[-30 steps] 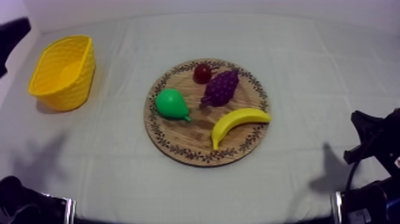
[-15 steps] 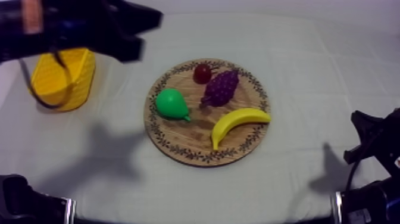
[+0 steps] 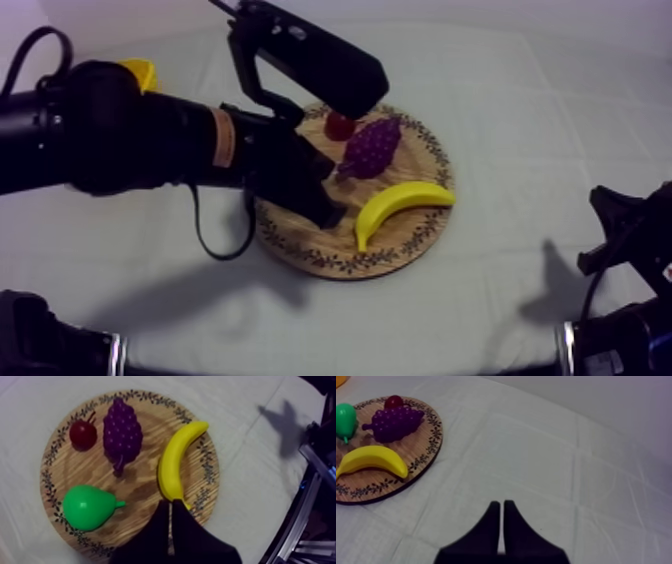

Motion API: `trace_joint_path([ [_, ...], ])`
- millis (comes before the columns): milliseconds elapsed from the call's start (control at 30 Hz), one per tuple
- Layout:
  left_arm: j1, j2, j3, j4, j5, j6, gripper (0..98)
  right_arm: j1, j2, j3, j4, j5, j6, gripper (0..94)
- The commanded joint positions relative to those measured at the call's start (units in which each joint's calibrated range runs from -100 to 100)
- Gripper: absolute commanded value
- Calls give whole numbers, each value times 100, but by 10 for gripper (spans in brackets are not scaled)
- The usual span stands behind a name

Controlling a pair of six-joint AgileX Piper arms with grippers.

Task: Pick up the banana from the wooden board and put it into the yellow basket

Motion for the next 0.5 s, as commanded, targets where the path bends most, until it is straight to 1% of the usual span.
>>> trace_joint_path([
  [0, -5, 160, -76, 38, 104, -26, 1, -3, -4, -3, -3, 2, 1, 5],
  [167, -48, 355, -230, 82, 284, -21, 1, -3, -4, -3, -3, 2, 1, 5],
  [400, -120, 419, -162, 91, 332, -1, 4, -3, -4, -3, -3, 2, 1, 5],
  [467, -126, 406, -140, 91, 335, 11, 24, -3, -4, -3, -3, 2, 1, 5],
])
